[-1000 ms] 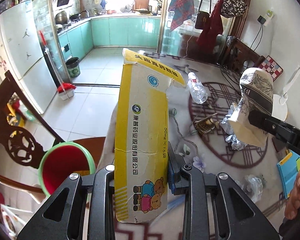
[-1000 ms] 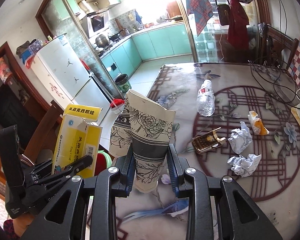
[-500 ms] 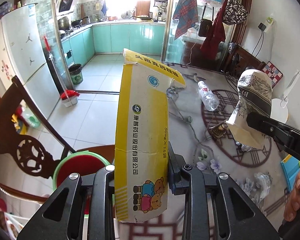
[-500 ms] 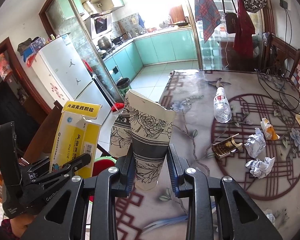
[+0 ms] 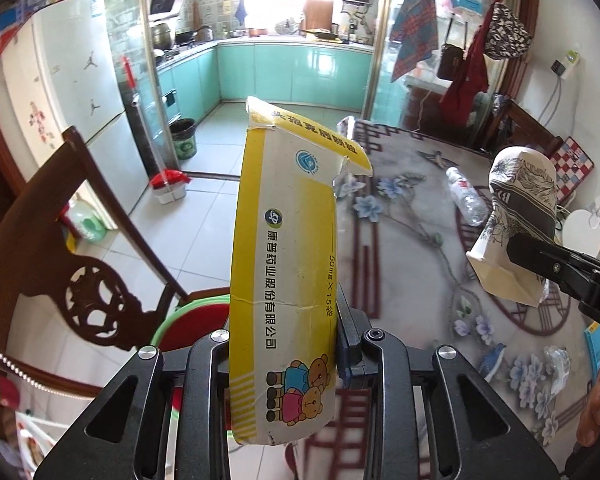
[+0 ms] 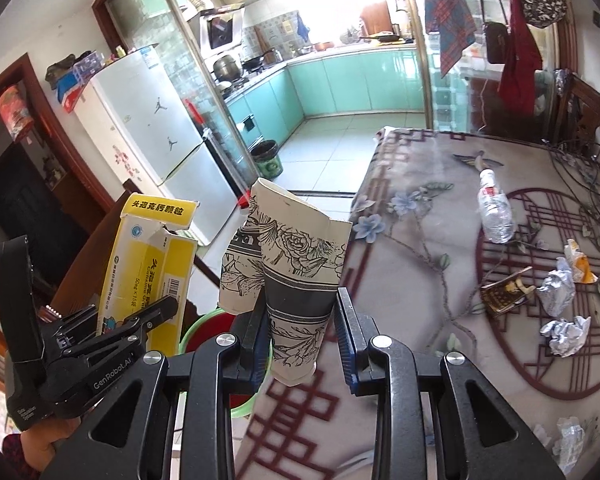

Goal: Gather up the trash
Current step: 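Carry the paper cups and yellow medicine box with both tools over the bucket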

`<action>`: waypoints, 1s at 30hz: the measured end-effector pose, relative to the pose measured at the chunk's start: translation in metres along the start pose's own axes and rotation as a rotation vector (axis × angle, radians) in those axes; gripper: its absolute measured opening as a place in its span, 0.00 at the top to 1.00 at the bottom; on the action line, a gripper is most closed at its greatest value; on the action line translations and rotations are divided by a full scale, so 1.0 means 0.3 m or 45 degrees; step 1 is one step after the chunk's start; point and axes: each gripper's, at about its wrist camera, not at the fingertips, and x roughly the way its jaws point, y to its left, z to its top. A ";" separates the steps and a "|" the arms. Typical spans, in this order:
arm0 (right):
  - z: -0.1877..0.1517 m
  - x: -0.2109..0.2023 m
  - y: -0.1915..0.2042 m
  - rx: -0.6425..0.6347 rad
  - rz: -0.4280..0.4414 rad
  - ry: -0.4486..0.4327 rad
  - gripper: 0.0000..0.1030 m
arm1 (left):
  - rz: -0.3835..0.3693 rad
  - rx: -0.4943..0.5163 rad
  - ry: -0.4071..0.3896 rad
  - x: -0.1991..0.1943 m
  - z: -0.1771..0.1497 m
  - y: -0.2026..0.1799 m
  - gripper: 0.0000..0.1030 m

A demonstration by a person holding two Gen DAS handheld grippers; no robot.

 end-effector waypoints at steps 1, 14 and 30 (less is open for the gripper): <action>-0.001 0.018 0.017 -0.010 0.008 0.013 0.74 | 0.012 -0.011 0.003 0.001 -0.003 0.017 0.73; -0.005 0.200 0.177 -0.117 0.088 0.121 0.74 | 0.107 -0.122 0.070 0.042 -0.036 0.212 0.73; -0.037 0.465 0.264 -0.151 0.152 0.304 0.74 | 0.168 -0.193 0.215 0.178 -0.078 0.372 0.72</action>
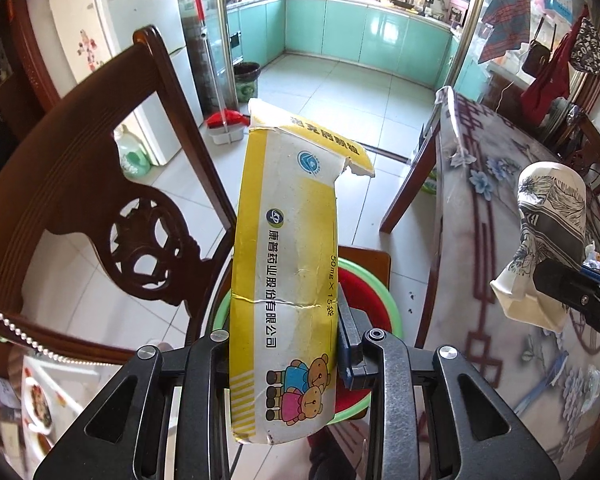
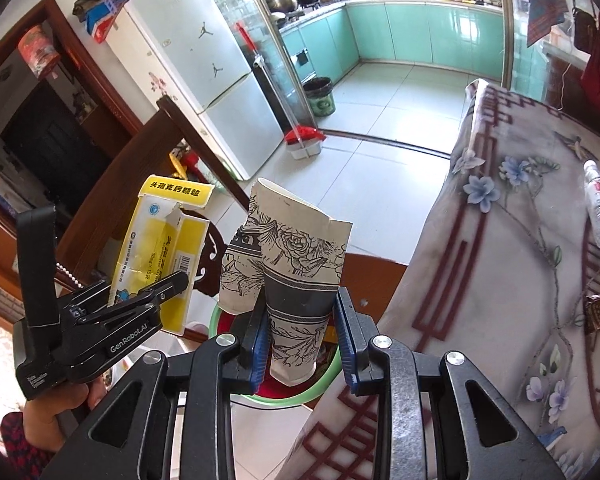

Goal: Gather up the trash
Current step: 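Carry the paper cups and yellow medicine box with both tools over the bucket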

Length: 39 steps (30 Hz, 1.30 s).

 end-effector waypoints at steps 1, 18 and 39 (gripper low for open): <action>-0.001 0.020 0.002 -0.004 0.002 0.015 0.74 | 0.003 0.000 0.016 0.015 -0.004 0.004 0.72; -0.013 0.188 0.041 -0.056 0.019 0.144 0.74 | -0.007 -0.025 0.165 0.153 -0.033 0.046 0.72; -0.008 0.228 0.058 -0.074 0.032 0.174 0.74 | -0.015 -0.031 0.222 0.218 -0.034 0.061 0.72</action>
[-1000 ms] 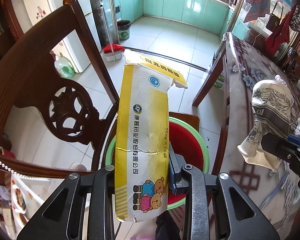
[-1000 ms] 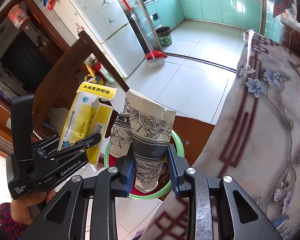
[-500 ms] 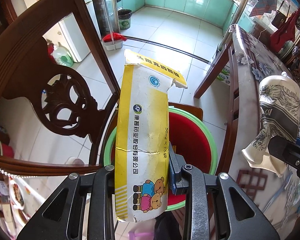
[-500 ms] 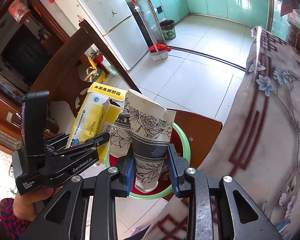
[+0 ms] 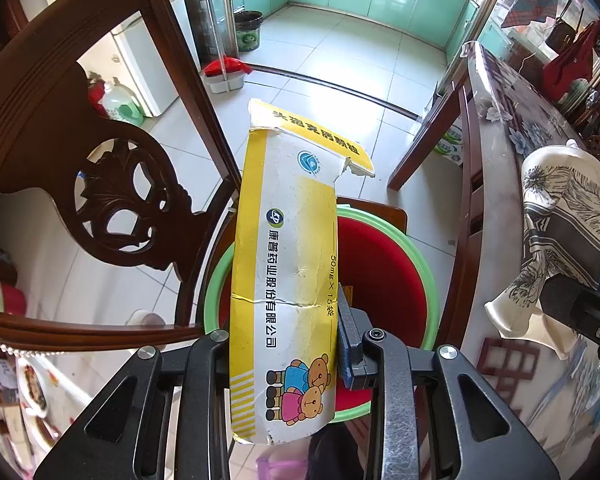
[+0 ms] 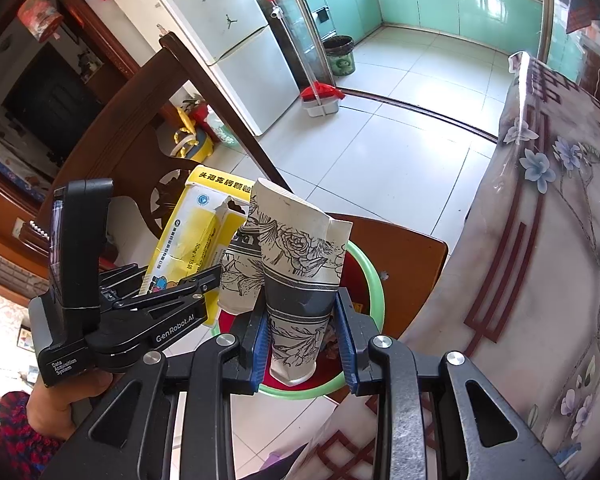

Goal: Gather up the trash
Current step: 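Carry the paper cups and yellow medicine box with both tools over the bucket, then open both tools to drop the cups and medicine box into the bucket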

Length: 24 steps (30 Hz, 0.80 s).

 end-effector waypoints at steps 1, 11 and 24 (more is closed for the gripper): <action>-0.001 -0.001 0.001 -0.003 0.003 -0.005 0.74 | 0.004 0.002 -0.001 0.000 0.000 0.001 0.69; -0.016 -0.037 0.010 -0.007 0.022 -0.056 0.61 | 0.022 0.013 -0.072 -0.050 -0.001 -0.005 0.55; -0.369 -0.399 -0.480 0.368 -0.350 -0.145 0.57 | -0.162 0.254 -0.186 -0.149 0.020 -0.312 0.37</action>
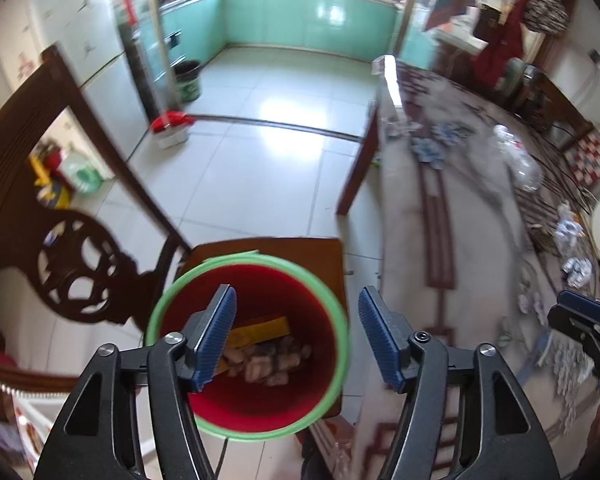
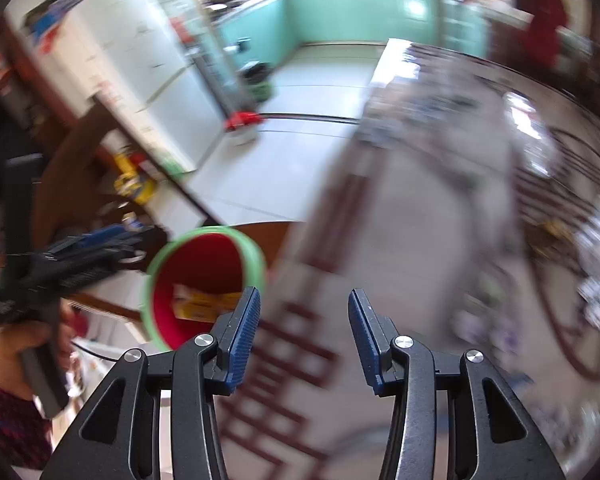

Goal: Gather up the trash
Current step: 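Open both tools to drop the cups and medicine box into the bucket, then grasp clear plastic wrapper with right tool while left tool grasps crumpled written paper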

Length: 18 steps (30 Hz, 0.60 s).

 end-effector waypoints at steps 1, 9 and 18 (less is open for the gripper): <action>-0.023 -0.031 -0.072 0.052 -0.053 -0.010 0.57 | -0.022 0.031 -0.006 -0.002 0.006 -0.042 0.37; -0.240 -0.292 -0.623 0.411 -0.431 -0.013 0.48 | -0.198 0.293 -0.012 -0.020 -0.003 -0.428 0.34; -0.394 -0.187 -0.891 0.402 -0.343 0.224 0.47 | -0.417 0.519 -0.013 -0.049 -0.052 -0.943 0.25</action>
